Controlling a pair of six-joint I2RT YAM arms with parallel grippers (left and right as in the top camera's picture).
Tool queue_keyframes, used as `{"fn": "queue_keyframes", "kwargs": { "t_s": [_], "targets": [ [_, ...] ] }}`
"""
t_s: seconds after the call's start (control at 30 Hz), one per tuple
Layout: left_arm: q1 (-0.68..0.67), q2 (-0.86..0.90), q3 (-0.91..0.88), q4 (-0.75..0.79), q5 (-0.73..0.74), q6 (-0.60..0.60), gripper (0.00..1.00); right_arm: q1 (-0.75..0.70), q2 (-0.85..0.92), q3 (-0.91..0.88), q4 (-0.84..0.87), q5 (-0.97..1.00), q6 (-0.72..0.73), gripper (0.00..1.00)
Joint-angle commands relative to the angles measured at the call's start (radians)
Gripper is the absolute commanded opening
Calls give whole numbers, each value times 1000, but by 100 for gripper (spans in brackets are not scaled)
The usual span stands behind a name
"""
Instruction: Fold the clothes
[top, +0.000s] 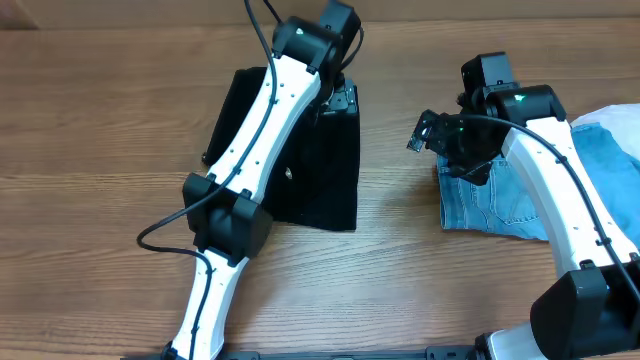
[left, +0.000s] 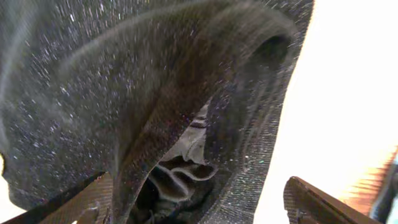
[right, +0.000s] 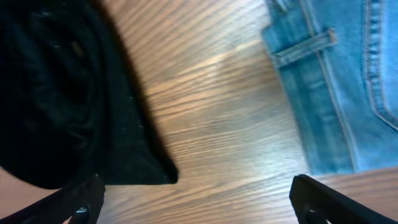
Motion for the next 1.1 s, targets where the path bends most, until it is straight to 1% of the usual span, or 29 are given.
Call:
{"fn": "queue_keyframes", "kwargs": {
  "t_s": [0.0, 0.07, 0.1, 0.17, 0.2, 0.23, 0.27, 0.3, 0.33, 0.4, 0.5, 0.63, 0.73, 0.83, 0.9, 0.93, 0.97, 1.0, 1.03, 1.07],
  "targets": [
    [84, -195, 136, -23, -45, 45, 94, 1, -36, 21, 39, -114, -3, 100],
    [182, -294, 152, -42, -89, 45, 95, 3, -36, 21, 74, -169, -3, 100],
    [252, -337, 152, -63, -87, 45, 95, 4, -36, 21, 91, -201, -3, 100],
    [396, -387, 152, -145, -84, 45, 95, 21, -36, 20, 151, -298, -7, 100],
    [452, -393, 148, -159, -67, 70, 96, 45, -36, 20, 193, -335, -6, 100],
    [514, -394, 140, -159, 10, 136, 100, 82, -35, 20, 238, -335, 6, 99],
    [556, -393, 129, -159, 73, 150, 100, 119, -31, 20, 279, -332, 13, 97],
    [597, -393, 113, -158, 122, 150, 100, 178, -21, 20, 323, -320, 56, 96],
    [624, -393, 99, -158, 144, 150, 100, 223, -11, 20, 348, -288, 96, 96],
    [660, -392, 58, -158, 148, 150, 100, 319, 37, 20, 402, -200, 154, 96],
    [673, -392, -1, -158, 148, 158, 100, 404, 139, 20, 489, -192, 158, 95],
    [665, -392, -118, -159, 150, 186, 100, 438, 269, 20, 552, -170, 158, 92],
    [665, -392, -231, -154, 150, 187, 100, 438, 314, 20, 571, -164, 115, 92],
    [665, -391, -311, -127, 151, 185, 100, 440, 333, 20, 592, -167, 116, 73],
    [665, -391, -383, -109, 152, 179, 100, 445, 337, 20, 605, -167, 117, 47],
    [665, -391, -399, -106, 152, 179, 100, 446, 337, 21, 605, -166, 116, 38],
    [665, -391, -421, -103, 152, 179, 100, 445, 337, 21, 602, -161, 117, 26],
    [665, -391, -436, -101, 151, 179, 100, 445, 336, 21, 597, -154, 117, 16],
    [665, -391, -446, -97, 152, 179, 100, 440, 335, 23, 591, -147, 117, 8],
    [665, -391, -455, -92, 152, 179, 100, 427, 333, 31, 572, -142, 116, 4]
  ]
}}
